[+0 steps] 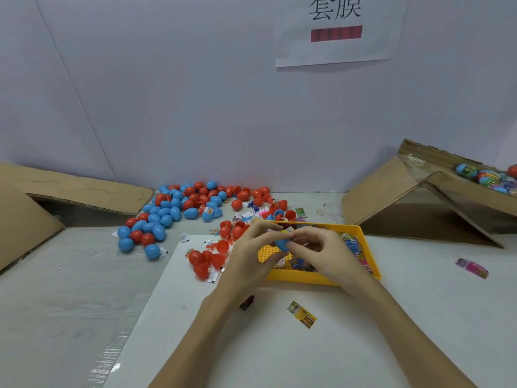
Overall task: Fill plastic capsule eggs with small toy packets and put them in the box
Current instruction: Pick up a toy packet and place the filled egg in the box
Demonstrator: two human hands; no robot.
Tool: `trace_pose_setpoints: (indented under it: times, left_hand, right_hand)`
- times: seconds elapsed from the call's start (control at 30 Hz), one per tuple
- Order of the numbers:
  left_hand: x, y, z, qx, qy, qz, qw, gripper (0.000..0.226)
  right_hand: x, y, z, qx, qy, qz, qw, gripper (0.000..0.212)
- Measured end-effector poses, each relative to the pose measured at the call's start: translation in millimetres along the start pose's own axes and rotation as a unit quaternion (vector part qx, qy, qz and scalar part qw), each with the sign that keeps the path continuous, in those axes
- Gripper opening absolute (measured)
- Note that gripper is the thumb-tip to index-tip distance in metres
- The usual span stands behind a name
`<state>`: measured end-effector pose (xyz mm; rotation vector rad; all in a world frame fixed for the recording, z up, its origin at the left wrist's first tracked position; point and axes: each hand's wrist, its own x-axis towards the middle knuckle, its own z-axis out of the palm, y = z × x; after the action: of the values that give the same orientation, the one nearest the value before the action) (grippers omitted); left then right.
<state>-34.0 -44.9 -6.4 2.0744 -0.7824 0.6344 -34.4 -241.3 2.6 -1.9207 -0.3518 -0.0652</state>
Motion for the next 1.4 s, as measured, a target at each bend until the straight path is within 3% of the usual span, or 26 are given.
trace_pose_setpoints:
  times: [0.1,0.33,0.4,0.57,0.77,0.93,1.13,1.23,1.3,1.4]
  left_hand:
    - [-0.5,7.0,0.7,-0.068,0.022,-0.048,0.996,0.054]
    - [-0.2,14.3,0.9,-0.111,0.017,-0.095,0.989,0.043]
    - [-0.9,15.0,0.7,-0.117,0.001,-0.112,0.987,0.042]
    - [-1.1,16.5,0.2,-0.125,-0.010,-0.103,0.987,0.037]
    - [-0.2,17.6,2.4,-0.103,0.020,-0.097,0.990,0.034]
    - [-1.8,15.9,2.0,-0.080,0.004,-0.091,0.993,0.039]
    - [-1.3,17.4,3.7,-0.045,0.002,-0.075,0.996,0.033]
    - [-1.9,16.3,3.8,-0.023,0.014,-0.098,0.995,0.031]
    - [-1.7,15.5,2.7,-0.003,0.021,-0.111,0.994,0.031]
    - [-1.4,15.1,1.6,0.016,0.029,-0.127,0.991,0.033]
  right_hand:
    - [-0.4,0.5,-1.6,0.045,0.006,0.012,0.999,0.013]
    - [0.3,-2.7,-1.1,0.091,0.005,0.035,0.995,0.033]
    - [0.3,-0.7,-2.3,0.098,0.020,0.034,0.994,0.025]
    - [0.1,1.9,-3.4,0.104,0.022,0.024,0.994,0.020]
    - [-0.6,-2.6,-1.8,0.110,0.014,0.033,0.993,0.035]
    - [0.4,2.5,-3.2,0.096,0.017,0.022,0.995,0.021]
    - [0.0,-0.3,-0.5,0.091,0.043,0.030,0.995,0.023]
    - [1.3,4.7,0.3,-0.011,0.090,0.026,0.996,0.009]
    - [1.3,6.0,3.5,-0.149,0.106,0.024,0.983,0.012]
    - [2.9,5.1,7.2,-0.243,0.089,0.035,0.965,0.015]
